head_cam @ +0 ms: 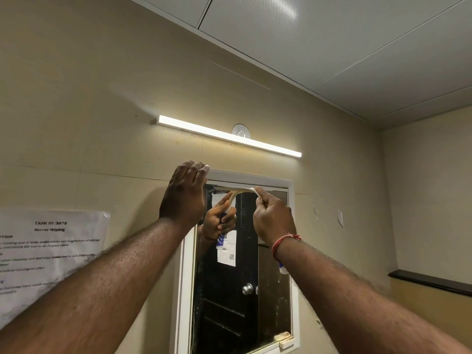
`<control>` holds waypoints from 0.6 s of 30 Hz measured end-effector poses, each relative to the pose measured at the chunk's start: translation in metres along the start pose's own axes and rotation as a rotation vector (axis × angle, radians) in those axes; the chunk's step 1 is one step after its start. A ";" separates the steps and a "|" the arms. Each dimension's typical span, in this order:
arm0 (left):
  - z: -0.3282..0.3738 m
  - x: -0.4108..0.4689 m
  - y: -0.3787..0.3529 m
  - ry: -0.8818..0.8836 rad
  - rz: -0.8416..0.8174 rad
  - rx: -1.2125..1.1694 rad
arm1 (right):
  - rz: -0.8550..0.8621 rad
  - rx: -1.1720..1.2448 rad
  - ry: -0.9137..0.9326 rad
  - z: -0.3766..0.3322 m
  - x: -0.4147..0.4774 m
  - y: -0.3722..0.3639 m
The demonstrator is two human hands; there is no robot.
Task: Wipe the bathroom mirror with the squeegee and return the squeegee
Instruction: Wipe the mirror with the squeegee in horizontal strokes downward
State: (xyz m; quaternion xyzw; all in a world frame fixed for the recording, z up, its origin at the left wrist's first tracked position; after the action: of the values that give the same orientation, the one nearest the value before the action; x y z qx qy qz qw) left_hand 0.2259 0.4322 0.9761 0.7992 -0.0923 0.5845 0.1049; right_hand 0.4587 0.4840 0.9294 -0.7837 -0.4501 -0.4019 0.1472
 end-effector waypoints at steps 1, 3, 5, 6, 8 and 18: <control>0.000 -0.001 -0.001 -0.001 0.004 -0.003 | 0.000 -0.014 0.004 0.001 0.000 0.000; 0.000 -0.001 -0.003 -0.001 0.010 -0.015 | -0.001 -0.039 0.008 0.000 0.001 0.000; 0.001 -0.001 -0.004 0.004 0.012 -0.042 | -0.005 -0.055 0.014 -0.001 0.000 -0.001; 0.001 -0.001 -0.005 0.006 0.011 -0.056 | -0.007 -0.060 0.013 0.000 -0.001 -0.001; 0.000 -0.002 -0.007 0.008 0.011 -0.076 | -0.010 -0.073 0.009 0.001 -0.003 -0.003; 0.004 -0.027 -0.010 0.152 0.074 -0.223 | -0.011 -0.099 -0.032 0.024 -0.029 -0.010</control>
State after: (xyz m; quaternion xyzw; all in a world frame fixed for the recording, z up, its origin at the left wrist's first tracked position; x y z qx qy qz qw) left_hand 0.2238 0.4417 0.9487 0.7320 -0.1776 0.6331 0.1781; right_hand 0.4543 0.4864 0.8910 -0.7937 -0.4364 -0.4120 0.0990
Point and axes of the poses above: each hand's wrist, its own x-axis towards the middle knuckle, its own y-axis out of the back of the hand, z = x × y, the point moved 7 cm from there along x, towards the middle knuckle, and after that the axes turned 10 degrees about -y, right-handed, at the moved point
